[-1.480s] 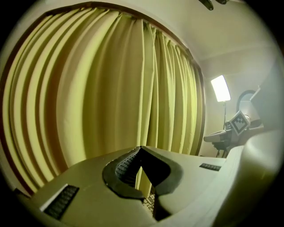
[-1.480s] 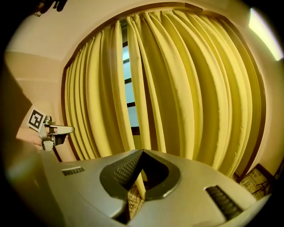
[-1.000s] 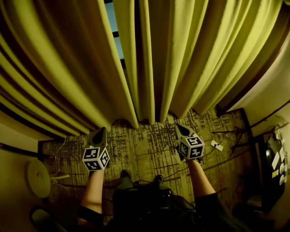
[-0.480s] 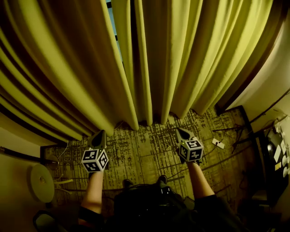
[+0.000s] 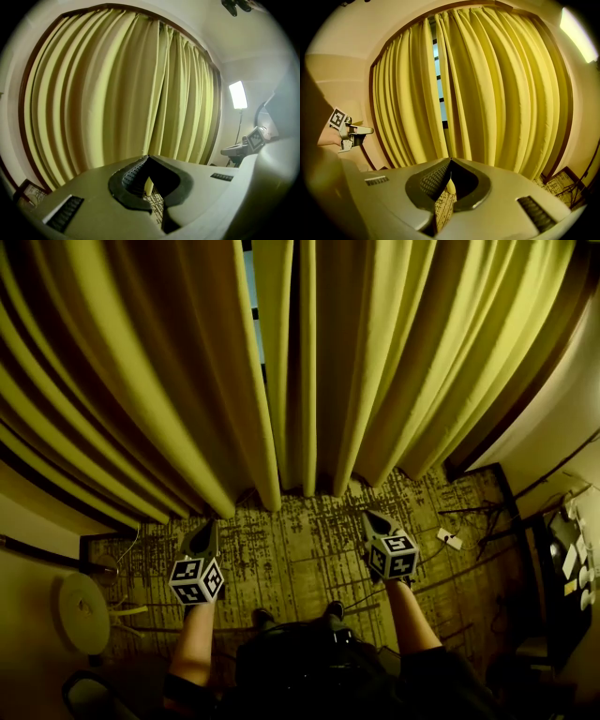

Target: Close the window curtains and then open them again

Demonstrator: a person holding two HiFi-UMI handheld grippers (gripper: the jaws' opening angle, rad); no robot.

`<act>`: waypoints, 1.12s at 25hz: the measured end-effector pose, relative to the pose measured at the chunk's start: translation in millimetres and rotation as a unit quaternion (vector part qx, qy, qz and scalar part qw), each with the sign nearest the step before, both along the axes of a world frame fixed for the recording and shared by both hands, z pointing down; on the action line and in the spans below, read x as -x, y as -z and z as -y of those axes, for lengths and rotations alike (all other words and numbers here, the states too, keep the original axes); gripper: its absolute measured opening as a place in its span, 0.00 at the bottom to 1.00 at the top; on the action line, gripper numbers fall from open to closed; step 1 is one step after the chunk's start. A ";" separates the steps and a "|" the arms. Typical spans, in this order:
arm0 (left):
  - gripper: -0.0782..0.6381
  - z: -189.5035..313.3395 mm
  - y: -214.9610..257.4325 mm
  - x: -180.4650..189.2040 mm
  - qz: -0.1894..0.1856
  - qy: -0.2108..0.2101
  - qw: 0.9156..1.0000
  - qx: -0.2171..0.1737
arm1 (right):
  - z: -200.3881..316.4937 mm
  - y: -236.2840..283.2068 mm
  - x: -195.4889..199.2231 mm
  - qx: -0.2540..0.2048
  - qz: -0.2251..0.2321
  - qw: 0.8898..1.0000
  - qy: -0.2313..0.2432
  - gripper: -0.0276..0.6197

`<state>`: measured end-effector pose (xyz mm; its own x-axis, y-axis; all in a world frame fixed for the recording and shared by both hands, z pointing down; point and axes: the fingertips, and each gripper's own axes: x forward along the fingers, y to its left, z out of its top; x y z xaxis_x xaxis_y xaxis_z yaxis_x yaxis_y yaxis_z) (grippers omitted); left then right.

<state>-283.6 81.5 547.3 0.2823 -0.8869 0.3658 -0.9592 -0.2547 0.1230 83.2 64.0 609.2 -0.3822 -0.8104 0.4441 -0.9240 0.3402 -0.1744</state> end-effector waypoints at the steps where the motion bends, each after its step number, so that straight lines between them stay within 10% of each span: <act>1: 0.11 -2.8 -0.6 1.8 -0.001 0.002 1.000 0.000 | -0.5 0.4 0.9 0.000 -0.001 1.000 0.001 0.04; 28: 0.11 5.4 -2.0 45.4 -0.019 -0.019 1.000 -0.005 | 22.9 -2.4 76.4 -0.007 0.007 1.000 0.011 0.04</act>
<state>-329.0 76.1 549.4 0.3292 -0.8788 0.3455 -0.9435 -0.2917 0.1569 6.9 41.1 611.6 -0.4060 -0.8082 0.4266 -0.9139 0.3626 -0.1828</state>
